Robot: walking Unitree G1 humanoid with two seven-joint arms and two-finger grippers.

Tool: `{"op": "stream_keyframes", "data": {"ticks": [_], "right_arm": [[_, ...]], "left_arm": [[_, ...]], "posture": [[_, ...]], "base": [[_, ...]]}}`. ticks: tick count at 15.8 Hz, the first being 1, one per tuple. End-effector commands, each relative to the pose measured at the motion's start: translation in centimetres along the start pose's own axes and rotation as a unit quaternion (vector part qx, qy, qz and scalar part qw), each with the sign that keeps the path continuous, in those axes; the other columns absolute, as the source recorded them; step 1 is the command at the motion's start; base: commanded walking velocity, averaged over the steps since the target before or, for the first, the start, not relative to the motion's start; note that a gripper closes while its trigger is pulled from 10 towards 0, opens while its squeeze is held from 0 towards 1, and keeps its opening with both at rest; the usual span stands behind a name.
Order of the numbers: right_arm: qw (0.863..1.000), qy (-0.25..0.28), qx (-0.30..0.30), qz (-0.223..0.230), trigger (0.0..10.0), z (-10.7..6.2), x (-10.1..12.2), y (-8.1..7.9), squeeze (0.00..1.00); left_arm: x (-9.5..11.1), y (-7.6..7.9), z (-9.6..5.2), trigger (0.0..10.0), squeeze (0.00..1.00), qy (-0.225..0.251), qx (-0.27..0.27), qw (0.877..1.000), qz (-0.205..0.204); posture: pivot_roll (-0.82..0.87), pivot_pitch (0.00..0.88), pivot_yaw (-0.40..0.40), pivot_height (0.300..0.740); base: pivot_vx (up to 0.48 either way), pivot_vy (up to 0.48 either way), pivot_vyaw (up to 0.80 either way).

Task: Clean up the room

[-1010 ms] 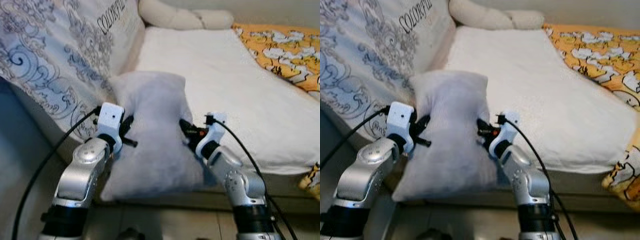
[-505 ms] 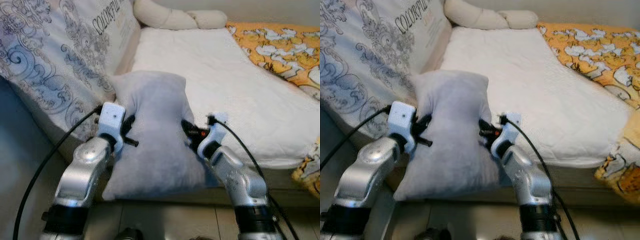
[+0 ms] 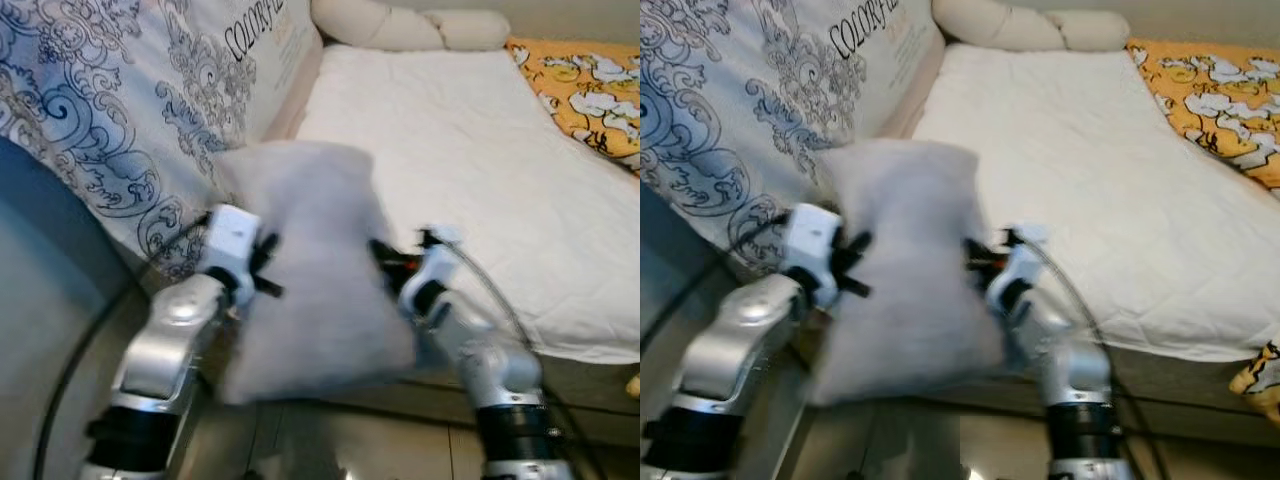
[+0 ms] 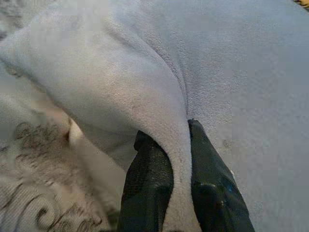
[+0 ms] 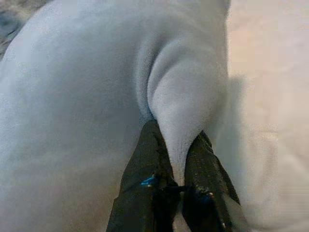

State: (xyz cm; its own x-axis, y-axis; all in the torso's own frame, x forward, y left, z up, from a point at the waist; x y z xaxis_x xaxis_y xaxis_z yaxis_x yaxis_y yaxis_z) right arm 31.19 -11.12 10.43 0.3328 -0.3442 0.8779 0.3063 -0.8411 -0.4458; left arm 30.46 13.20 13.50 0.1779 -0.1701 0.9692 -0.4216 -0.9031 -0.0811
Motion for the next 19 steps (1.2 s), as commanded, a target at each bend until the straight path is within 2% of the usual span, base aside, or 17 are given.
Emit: {"op": "stream_keyframes", "data": {"ticks": [1,7,10,19], "right_arm": [[1.0,0.011,0.02,-0.004,10.0,0.52,0.46,-1.32,0.0],[1.0,0.012,0.021,-0.002,10.0,0.52,0.43,-1.32,0.0],[1.0,0.005,0.022,0.002,10.0,0.61,0.34,-1.37,0.0],[1.0,0.009,0.02,-0.005,10.0,0.76,0.56,-1.33,0.0]], "left_arm": [[0.95,-1.03,-0.26,10.0,0.0,0.017,0.019,1.0,0.013],[1.06,-1.32,-0.3,10.0,0.0,0.02,0.028,0.999,0.01],[1.15,-1.39,-0.26,10.0,0.0,0.021,0.029,0.999,0.01],[1.36,-1.79,-0.17,10.0,0.0,0.021,0.038,0.999,0.015]], "posture": [[-0.05,0.0,0.012,0.74],[-0.05,0.0,0.012,0.74],[-0.05,0.0,0.012,0.74],[-0.04,0.0,0.016,0.74]], "base": [[0.266,0.0,0.0],[0.278,0.0,0.0],[0.305,0.0,-0.79],[0.307,0.0,0.0]]}}
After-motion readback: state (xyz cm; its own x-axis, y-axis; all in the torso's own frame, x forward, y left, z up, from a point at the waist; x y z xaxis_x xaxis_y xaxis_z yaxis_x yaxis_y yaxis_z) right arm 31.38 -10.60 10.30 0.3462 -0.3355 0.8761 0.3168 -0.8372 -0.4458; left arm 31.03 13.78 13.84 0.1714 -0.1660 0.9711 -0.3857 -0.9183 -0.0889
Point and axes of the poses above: a point about 5 cm out from each wrist's last joint towards the gripper, its own z axis pointing out of the wrist towards the gripper, its own x axis along the axis of the wrist's last joint, y = z × x, the point moved 1 cm from there along z, pointing out of the wrist towards the gripper, and after that the axes turned 1 degree about -z, right-handed, at the moved point
